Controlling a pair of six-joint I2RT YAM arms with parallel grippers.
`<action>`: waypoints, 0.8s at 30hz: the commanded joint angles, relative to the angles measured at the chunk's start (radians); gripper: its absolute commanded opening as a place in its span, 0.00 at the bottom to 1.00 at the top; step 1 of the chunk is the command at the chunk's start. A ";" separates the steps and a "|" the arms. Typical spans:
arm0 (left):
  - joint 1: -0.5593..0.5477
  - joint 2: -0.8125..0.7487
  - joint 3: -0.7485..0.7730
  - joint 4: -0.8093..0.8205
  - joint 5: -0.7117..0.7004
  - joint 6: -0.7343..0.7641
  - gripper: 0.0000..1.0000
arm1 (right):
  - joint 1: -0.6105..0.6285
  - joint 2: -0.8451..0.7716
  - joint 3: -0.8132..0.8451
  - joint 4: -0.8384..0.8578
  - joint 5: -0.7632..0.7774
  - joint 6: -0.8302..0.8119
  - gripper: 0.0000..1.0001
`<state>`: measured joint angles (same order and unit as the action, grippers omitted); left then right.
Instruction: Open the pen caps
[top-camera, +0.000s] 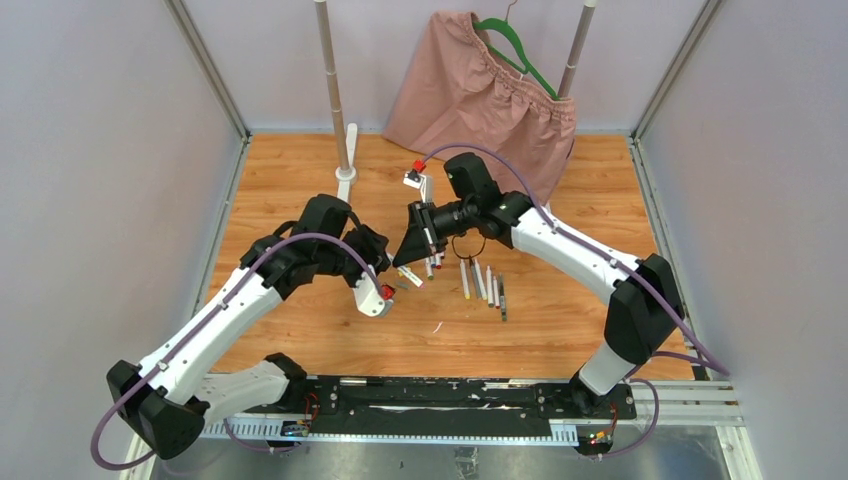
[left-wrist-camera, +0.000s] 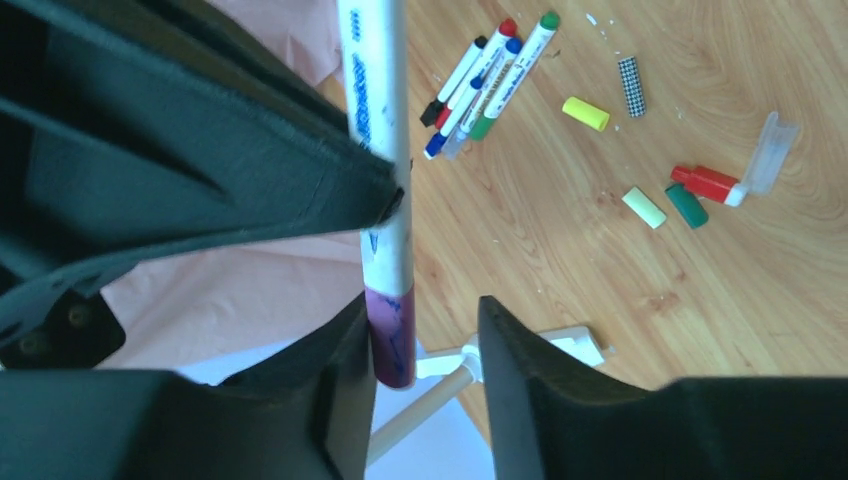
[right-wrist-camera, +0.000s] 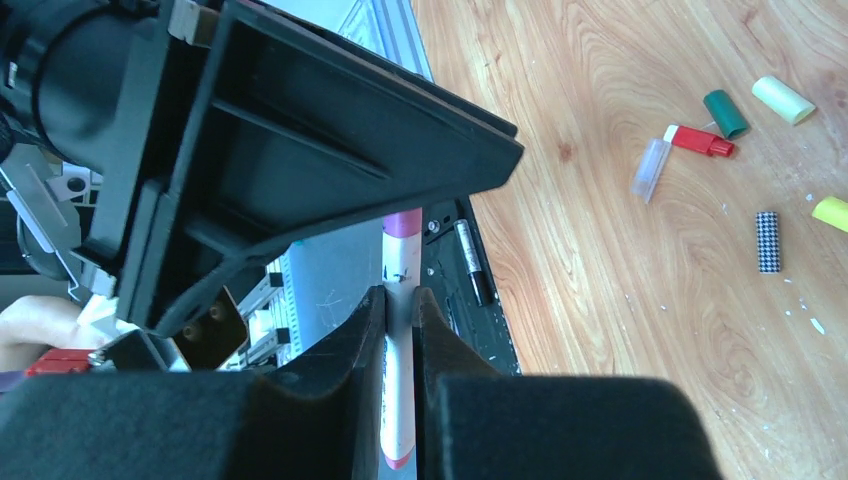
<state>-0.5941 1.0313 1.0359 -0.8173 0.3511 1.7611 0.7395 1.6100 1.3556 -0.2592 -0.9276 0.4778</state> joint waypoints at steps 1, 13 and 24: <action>-0.018 0.022 0.018 0.002 -0.024 -0.028 0.38 | 0.013 0.019 0.032 0.028 -0.039 0.036 0.00; -0.046 0.044 0.068 0.001 -0.056 -0.221 0.00 | 0.017 0.039 -0.011 0.088 0.016 0.111 0.30; -0.046 0.045 0.046 0.000 -0.134 -0.215 0.00 | 0.017 0.023 -0.098 0.176 0.042 0.185 0.00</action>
<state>-0.6319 1.0874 1.0836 -0.8230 0.2596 1.5360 0.7460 1.6405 1.2926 -0.0818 -0.9234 0.6365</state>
